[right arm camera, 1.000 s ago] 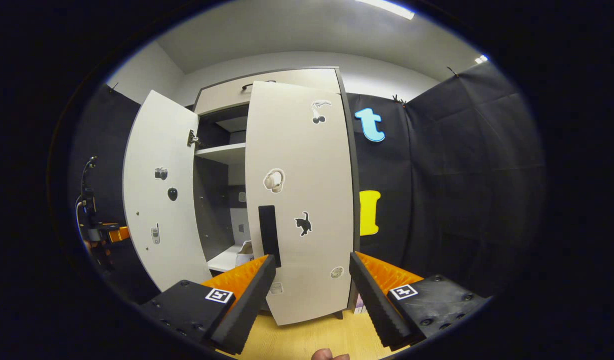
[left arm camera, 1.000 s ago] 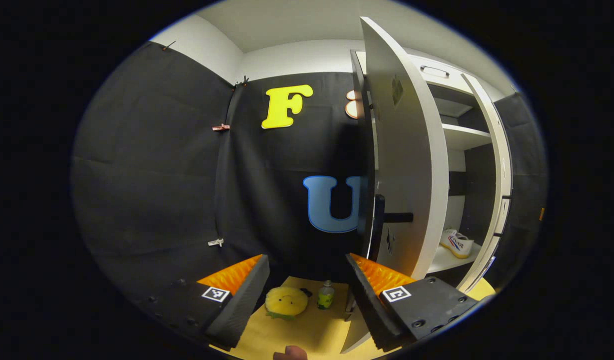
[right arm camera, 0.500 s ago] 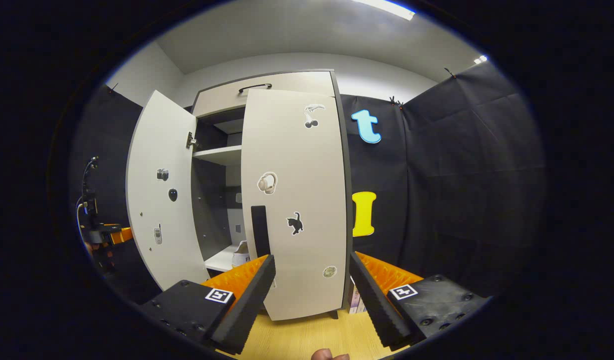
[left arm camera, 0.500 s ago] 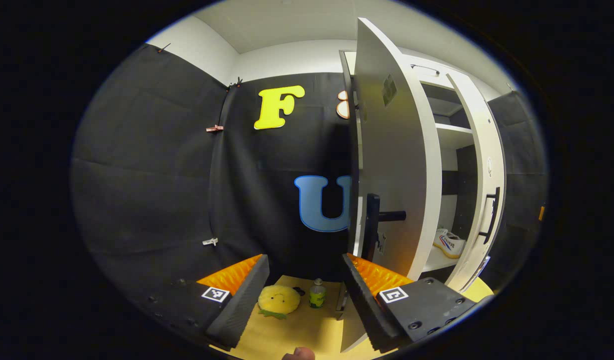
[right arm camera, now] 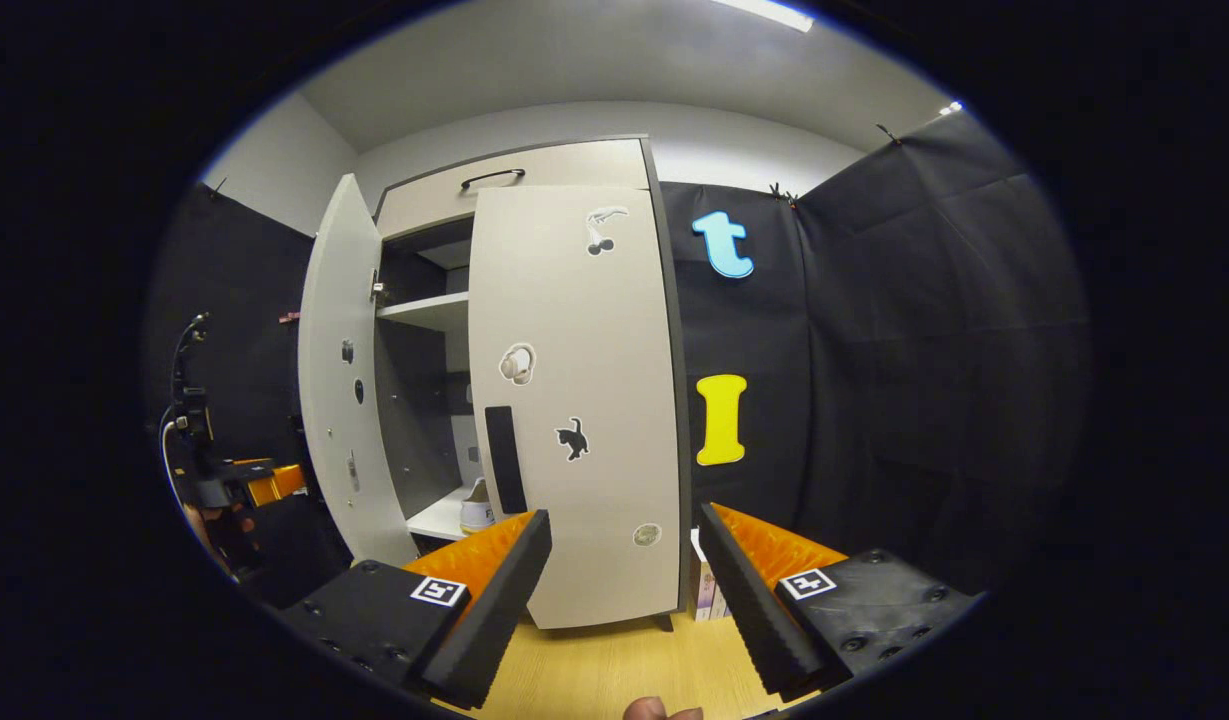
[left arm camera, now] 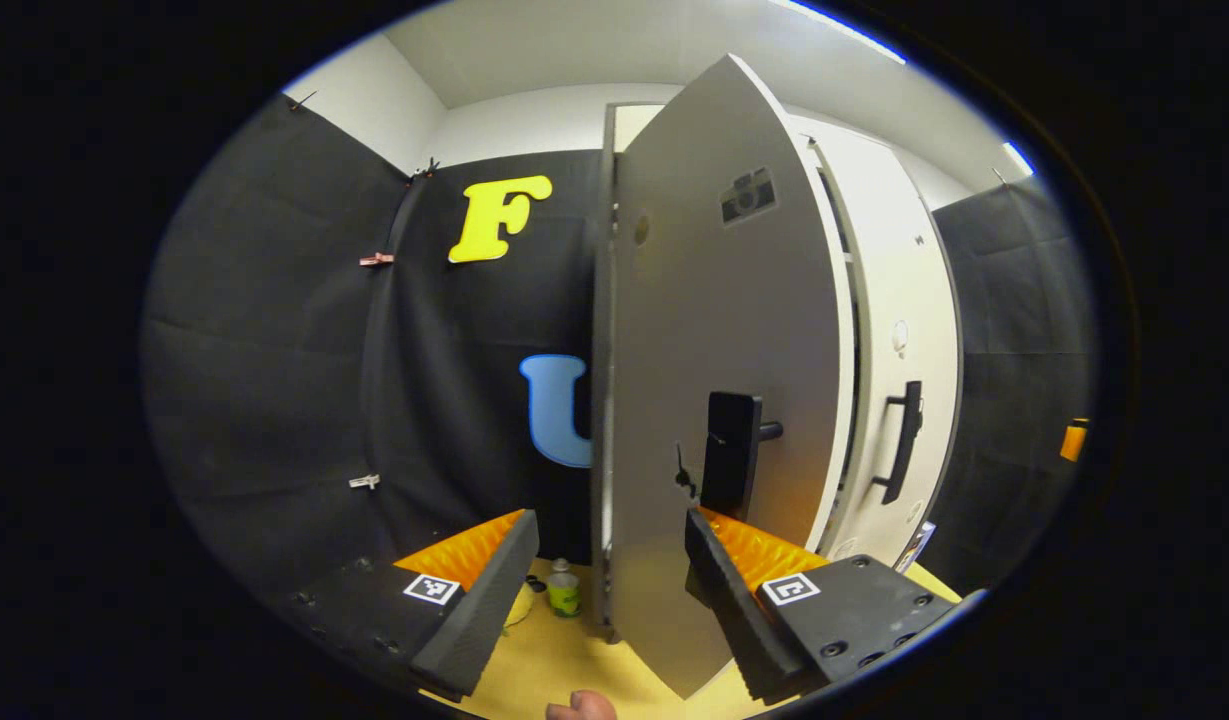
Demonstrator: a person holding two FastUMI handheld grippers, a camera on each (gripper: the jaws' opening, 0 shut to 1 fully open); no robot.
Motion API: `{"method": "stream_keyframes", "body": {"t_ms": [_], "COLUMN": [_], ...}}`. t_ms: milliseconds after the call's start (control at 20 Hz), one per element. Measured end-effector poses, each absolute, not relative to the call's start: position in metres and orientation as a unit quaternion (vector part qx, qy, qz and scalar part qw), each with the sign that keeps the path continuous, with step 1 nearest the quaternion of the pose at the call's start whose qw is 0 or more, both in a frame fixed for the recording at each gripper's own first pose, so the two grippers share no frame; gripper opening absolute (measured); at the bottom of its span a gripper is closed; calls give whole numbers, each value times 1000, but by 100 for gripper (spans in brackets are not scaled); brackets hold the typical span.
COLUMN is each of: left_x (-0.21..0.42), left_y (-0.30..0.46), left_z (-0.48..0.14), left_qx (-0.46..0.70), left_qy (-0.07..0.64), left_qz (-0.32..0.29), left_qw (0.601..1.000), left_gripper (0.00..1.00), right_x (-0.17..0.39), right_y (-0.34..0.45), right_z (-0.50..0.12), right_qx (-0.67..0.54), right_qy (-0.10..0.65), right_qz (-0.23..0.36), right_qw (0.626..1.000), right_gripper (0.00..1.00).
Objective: Grab one shoe with the right hand and put it into the shoe cabinet, grab the other shoe with the left hand and put it into the shoe cabinet; then close the right door with the right hand and the left door with the left hand.
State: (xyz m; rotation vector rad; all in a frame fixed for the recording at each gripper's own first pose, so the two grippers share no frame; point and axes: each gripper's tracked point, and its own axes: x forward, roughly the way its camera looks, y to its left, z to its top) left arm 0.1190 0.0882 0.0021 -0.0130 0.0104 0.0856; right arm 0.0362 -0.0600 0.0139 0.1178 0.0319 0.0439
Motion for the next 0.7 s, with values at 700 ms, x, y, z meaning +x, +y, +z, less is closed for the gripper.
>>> {"method": "stream_keyframes", "body": {"t_ms": [700], "left_x": [85], "left_y": [-3], "left_z": [12], "left_qx": [-23], "left_qy": [16], "left_qz": [-28], "left_qw": [999], "left_gripper": [95], "right_x": [30], "right_y": [-68], "right_z": [16], "right_qx": [71], "right_qy": [21], "right_qz": [32], "right_qw": [997], "right_gripper": [98]}}
